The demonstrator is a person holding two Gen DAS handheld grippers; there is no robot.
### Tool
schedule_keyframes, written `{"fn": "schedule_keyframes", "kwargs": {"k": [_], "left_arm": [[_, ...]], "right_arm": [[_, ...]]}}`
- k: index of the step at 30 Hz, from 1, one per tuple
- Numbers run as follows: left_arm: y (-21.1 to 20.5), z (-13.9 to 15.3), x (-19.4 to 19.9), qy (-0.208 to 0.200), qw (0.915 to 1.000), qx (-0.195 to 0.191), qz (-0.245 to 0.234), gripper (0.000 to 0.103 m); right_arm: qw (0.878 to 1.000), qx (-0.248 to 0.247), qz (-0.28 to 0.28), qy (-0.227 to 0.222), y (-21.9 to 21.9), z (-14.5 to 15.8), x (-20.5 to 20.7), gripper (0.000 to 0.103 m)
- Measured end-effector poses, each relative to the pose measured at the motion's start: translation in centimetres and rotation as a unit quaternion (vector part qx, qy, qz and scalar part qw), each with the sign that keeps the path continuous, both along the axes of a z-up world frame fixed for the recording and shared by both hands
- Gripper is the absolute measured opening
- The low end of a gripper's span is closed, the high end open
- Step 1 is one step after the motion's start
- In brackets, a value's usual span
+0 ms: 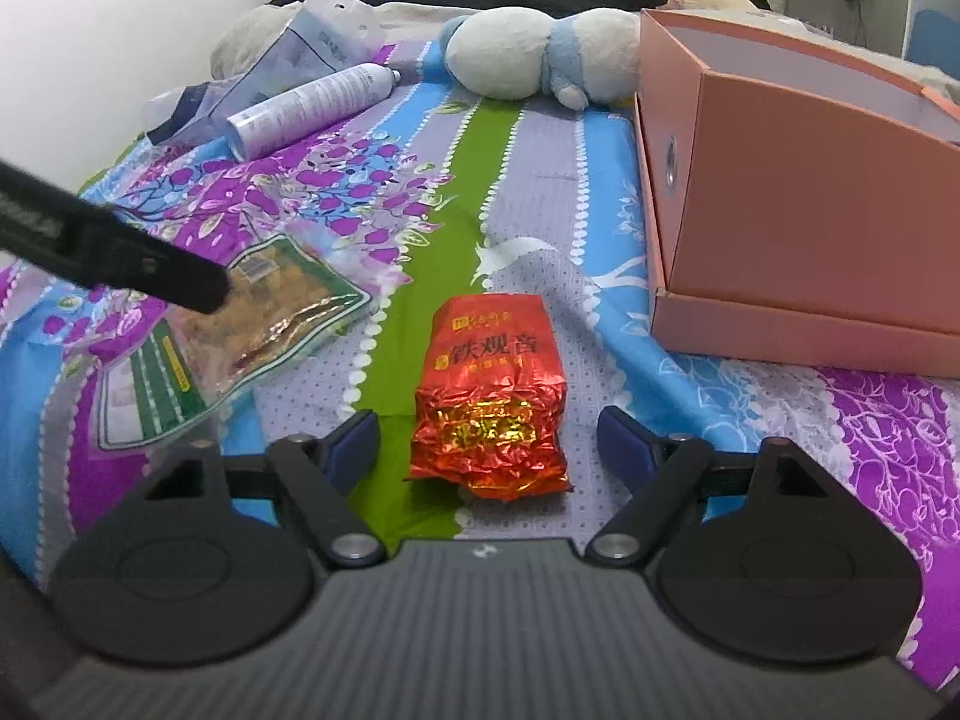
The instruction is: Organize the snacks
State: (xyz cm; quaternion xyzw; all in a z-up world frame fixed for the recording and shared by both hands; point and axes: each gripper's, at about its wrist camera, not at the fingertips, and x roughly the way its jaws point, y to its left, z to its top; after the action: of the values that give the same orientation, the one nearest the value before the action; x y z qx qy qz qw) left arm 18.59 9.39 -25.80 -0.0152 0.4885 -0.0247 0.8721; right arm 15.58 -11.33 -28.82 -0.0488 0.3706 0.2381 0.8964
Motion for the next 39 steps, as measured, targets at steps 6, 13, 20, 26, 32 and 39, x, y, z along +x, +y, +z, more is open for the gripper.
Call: {"fn": "schedule_keyframes", "kwargs": {"k": [6, 13, 20, 26, 32, 39], "left_arm": [[-1.3, -1.5, 1.2, 0.013, 0.9987, 0.005, -0.05, 0.097], [-2.1, -3.1, 2.1, 0.008, 0.9969, 0.042, -0.066, 0.097], [-1.8, -4.4, 2.3, 0.006, 0.9967, 0.048, -0.066, 0.096], [-0.9, -3.7, 1.8, -0.009, 0.9991, 0.031, -0.026, 0.078], [0.2, -2.1, 0.9, -0.027, 0.9995, 0.002, 0.017, 0.072], [0.8, 0.4, -0.5, -0.05, 0.9968, -0.03, 0.055, 0.071]], "right_arm": [[1.0, -0.011, 0.01, 0.002, 0.2, 0.4, -0.2, 0.054], [1.0, -0.013, 0.009, 0.004, 0.1, 0.6, -0.2, 0.054], [1.0, -0.017, 0.006, -0.001, 0.2, 0.4, -0.2, 0.054], [1.0, -0.011, 0.001, 0.003, 0.0, 0.6, -0.1, 0.054], [1.0, -0.004, -0.011, 0.0, -0.5, 1.5, 0.0, 0.054], [1.0, 0.0, -0.021, -0.009, -0.9, 3.0, 0.2, 0.054]]}}
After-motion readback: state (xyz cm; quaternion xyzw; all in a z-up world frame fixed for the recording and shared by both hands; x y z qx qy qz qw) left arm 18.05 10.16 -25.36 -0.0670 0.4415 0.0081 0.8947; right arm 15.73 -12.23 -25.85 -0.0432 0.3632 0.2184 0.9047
